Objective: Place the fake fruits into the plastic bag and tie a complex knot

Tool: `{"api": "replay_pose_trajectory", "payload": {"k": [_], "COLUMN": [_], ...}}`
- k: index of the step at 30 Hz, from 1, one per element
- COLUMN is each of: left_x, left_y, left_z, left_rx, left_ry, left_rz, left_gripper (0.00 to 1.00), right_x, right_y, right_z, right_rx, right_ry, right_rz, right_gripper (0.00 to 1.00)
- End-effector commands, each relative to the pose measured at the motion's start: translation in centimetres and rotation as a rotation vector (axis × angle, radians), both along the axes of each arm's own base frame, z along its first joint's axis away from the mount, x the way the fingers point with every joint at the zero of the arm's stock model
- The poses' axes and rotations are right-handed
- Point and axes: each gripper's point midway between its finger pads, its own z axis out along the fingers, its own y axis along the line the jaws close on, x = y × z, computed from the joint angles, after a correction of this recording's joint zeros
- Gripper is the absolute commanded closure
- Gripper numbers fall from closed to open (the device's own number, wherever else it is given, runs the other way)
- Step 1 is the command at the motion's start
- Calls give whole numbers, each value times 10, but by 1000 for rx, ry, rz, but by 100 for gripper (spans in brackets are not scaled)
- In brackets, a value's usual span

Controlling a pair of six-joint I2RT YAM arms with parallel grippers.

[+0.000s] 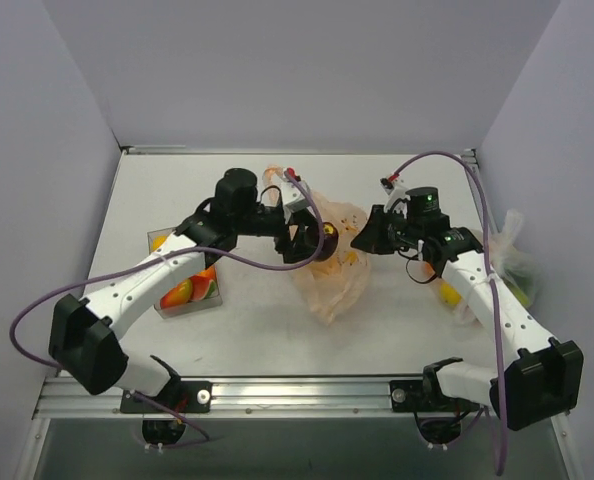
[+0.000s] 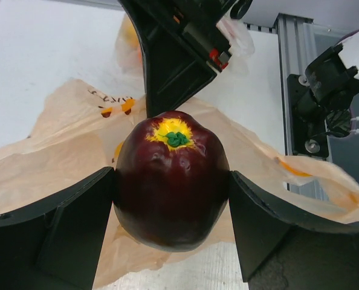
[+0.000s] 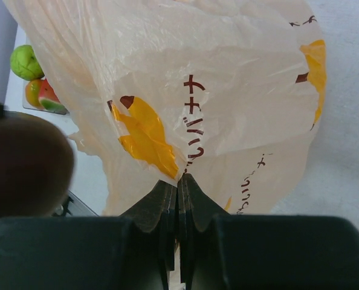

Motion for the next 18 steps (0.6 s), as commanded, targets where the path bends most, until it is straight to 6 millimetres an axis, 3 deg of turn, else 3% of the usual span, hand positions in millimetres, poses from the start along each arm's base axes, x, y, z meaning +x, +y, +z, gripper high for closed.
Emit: {"api": "replay_pose_trajectory", "payload": {"k": [1,5,7,10,11,12,13,17,18], "left_x": [13,19,31,45,53,57,60,45,32], "left_y": [-23,-33,-32,-27,-22,-19,-16,-9,-9], "left_z": [12,-21,-39,-60,-65,-70,-72,-64,-54], "left_rx": [-67,-9,34,103,124,144,155,138,108], "left_ry": [-55,-47,-47,-72,-76,-69,-71,-39,-26], "left_rz": [-7,-16,24,89,138,156,170,122,76], "left_gripper": [55,56,56,49,45,33,27,5,2], "right_x": [2,-3,-6,-12,-14,-15,-15,-15,-15], "right_y": [7,11,13,14,14,14,14,12,11], "right_z": [20,21,21,18,17,16,16,12,11], "right_rx": [108,156,172,181,181,181,178,157,153], "right_ry": [43,83,103,132,142,148,148,165,166], "right_rz": [-4,14,23,39,45,49,51,51,49], "right_gripper": [100,100,100,100,100,100,100,100,100]}}
